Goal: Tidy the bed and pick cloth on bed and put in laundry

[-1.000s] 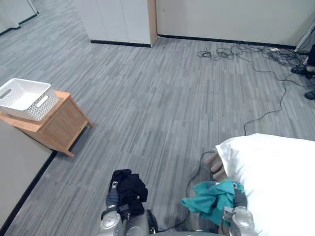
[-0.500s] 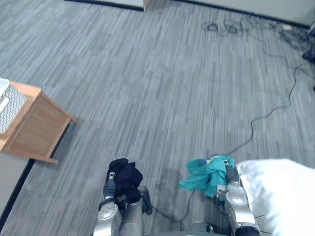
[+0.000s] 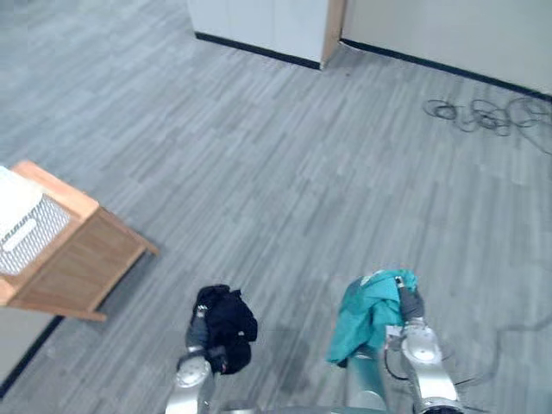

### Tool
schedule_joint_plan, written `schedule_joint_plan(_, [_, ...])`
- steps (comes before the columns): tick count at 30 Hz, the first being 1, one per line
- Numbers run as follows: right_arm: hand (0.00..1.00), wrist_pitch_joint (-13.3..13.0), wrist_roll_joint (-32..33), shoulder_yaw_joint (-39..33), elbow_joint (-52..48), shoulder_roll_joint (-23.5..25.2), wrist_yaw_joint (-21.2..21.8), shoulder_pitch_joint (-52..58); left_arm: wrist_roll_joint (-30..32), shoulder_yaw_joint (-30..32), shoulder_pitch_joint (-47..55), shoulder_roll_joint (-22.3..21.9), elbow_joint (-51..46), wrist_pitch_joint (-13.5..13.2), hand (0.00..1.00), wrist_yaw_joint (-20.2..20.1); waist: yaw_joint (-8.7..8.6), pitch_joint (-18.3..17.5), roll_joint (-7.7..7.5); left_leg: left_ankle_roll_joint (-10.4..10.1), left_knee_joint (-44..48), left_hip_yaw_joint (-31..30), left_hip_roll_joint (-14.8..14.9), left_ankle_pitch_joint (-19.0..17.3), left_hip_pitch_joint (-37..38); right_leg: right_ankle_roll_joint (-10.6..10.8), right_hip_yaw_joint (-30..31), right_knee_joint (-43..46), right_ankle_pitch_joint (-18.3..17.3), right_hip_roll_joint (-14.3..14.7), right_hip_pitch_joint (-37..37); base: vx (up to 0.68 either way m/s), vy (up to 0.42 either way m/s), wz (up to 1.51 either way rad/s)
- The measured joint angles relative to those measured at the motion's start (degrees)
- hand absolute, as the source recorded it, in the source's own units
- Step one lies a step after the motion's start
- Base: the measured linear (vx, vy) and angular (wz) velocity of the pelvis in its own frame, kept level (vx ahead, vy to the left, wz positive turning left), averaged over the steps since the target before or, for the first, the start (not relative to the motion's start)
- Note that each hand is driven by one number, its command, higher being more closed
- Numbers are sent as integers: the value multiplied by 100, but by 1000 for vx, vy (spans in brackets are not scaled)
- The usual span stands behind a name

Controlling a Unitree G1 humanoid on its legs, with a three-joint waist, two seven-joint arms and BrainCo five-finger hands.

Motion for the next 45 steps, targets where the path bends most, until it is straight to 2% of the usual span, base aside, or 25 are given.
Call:
schedule_joint_plan(3, [100,0,1,149,0,-21,0,-82,-16,38,140,-219,-14,1,100,-17,71,18,215,383,2410,-173,744,1565,-1045,-363,-436,-133,-616,462,801,707,-422,11])
schedule_joint_plan(5, [100,-3,3,260,-6,2,-4,-89,-69,51,182,-216,-31,-8,100,-29,218,92,196,629,4379,-177,901,1302,-1817,-412,-490,-915,-656,838,1810,680,-300,-5])
schedule_joint_plan(7, [100,-15,3,269,-15,-8,-17,-180,-143,156,230,-214,-122,-12,100,-27,360,155,59,959,5186,300,684,728,-2385,-401,-453,-1476,-805,909,2640,574,-183,-6])
schedule_joint_plan(10, [100,-15,3,464,17,-154,23,-514,-249,402,255,-214,-423,-18,100,-18,541,159,-7,835,4133,937,-94,-5,-3556,-184,-399,-1917,-1141,805,3293,588,-18,-13])
schedule_joint_plan(13, [100,-15,-1,527,60,-257,115,-578,-248,555,281,-216,-602,-28,100,-13,672,127,-37,684,2165,2134,-492,170,-3800,191,-557,-2118,-1377,608,3723,494,113,2])
schedule_joint_plan(14, [100,-23,-19,539,112,-295,109,-596,-248,610,363,-213,-690,-42,100,-14,713,88,-53,1251,1424,2715,-617,777,-3760,399,-661,-2260,-1465,585,4001,780,169,38])
schedule_joint_plan(15, [100,-9,-60,541,329,-215,102,-666,-248,697,301,-200,-691,-46,100,-13,779,-4,-333,1619,1509,3045,-835,737,-3683,520,-729,-2393,-1460,363,4185,827,124,64])
schedule_joint_plan(16, [100,-8,-127,597,376,-279,121,-712,-248,828,256,-249,-753,-51,100,5,757,-83,-412,2123,1880,3291,-714,676,-3840,515,-868,-2474,-1251,373,4235,717,82,60])
schedule_joint_plan(17, [100,-6,-211,661,544,-248,126,-827,-248,923,245,-257,-779,-50,100,9,820,-57,-377,2617,2632,3397,-248,307,-3909,504,-870,-2499,-849,592,4445,727,110,32])
schedule_joint_plan(18, [100,3,-275,751,788,-92,136,-967,-252,1153,303,-257,-751,-53,100,16,1076,-36,-346,2722,3701,3560,303,-9,-3896,576,-770,-2208,-434,777,4669,683,252,23])
schedule_joint_plan(19, [100,-2,-335,772,805,-28,132,-893,-251,1158,380,-222,-701,-44,100,20,1058,-95,-473,2304,3206,3533,-17,-169,-3754,739,-748,-1554,-530,585,4618,609,322,39])
schedule_joint_plan(20, [100,-26,-396,780,789,-37,132,-868,-254,1103,502,-253,-710,-22,100,38,1049,-220,-602,2253,2335,3574,-443,-464,-3350,1105,-671,-504,-603,376,4321,536,376,120])
schedule_joint_plan(21, [100,-47,-438,835,850,3,133,-901,-253,1092,531,-176,-674,0,100,94,941,-315,-934,2068,2164,3409,-819,-500,-3224,1199,-378,1344,-604,13,3597,541,272,139])
schedule_joint_plan(24, [100,-45,-439,850,859,-37,238,-892,-260,923,562,-273,-519,126,100,241,898,-182,-694,2065,1534,2566,-1262,-516,-2342,977,-544,3271,-715,-268,2800,571,109,150])
schedule_joint_plan(28, [100,-55,-435,772,691,-33,240,-488,-251,675,647,-185,-613,96,100,269,663,-297,-401,1627,479,1276,-1473,-218,-1447,265,-660,2285,-1237,-354,1814,539,-58,168])
schedule_joint_plan(31, [100,-72,-386,417,478,-28,230,-287,-202,423,308,-83,-397,90,100,272,470,-278,-389,1387,119,125,-1495,-95,-1192,416,170,-408,-1035,-237,1221,475,-337,188])
schedule_joint_plan(34, [100,-55,-382,215,475,-25,228,-179,-62,267,201,-80,-215,91,100,271,445,-220,-348,1038,-139,-413,-1352,-198,-728,715,793,-1664,-461,-280,976,421,-423,122])
schedule_joint_plan(35, [100,-29,-384,227,465,3,230,-92,2,268,272,-43,-182,92,100,272,429,-214,-401,655,-146,-660,-1231,-460,-472,741,991,-1749,-452,-356,906,429,-586,109])
schedule_joint_plan(36, [100,-22,-384,271,453,34,236,1,4,267,380,16,-178,88,100,268,416,-265,-479,517,-140,-839,-1161,-631,-300,605,1005,-1663,-527,-356,908,424,-611,116])
schedule_joint_plan(37, [100,-20,-384,276,434,-26,239,97,10,271,431,22,-63,91,100,264,348,-307,-374,371,-106,-1023,-945,-786,-181,579,1004,-1244,-96,-196,909,446,-614,104])
schedule_joint_plan(39, [100,-8,-383,318,360,-180,240,197,4,237,711,-232,4,109,100,250,314,-514,218,390,1288,-1166,-238,-609,-704,336,690,-558,-195,348,939,488,-575,79])
schedule_joint_plan(40, [100,-9,-378,336,360,-273,250,173,1,187,757,-241,9,112,100,233,334,-476,251,433,1962,-1131,-96,-344,-1058,234,573,-583,-263,456,1022,468,-547,30])
schedule_joint_plan(41, [100,-10,-361,450,350,-305,258,158,-17,210,821,-239,5,112,100,235,356,-439,376,716,3309,-810,324,521,-1796,21,405,-838,-334,645,1388,441,-473,15])
schedule_joint_plan(43, [100,-9,-315,505,335,-268,241,188,-24,319,853,-244,-1,107,100,234,447,-393,345,818,4717,-122,634,516,-2308,-198,319,-1198,-380,813,1946,491,-435,6])
schedule_joint_plan(45, [100,-25,-306,505,209,-207,236,203,-23,339,853,-242,-83,32,100,219,482,-335,231,1024,5416,902,582,279,-2713,-311,191,-1686,-481,861,2587,425,-300,18])
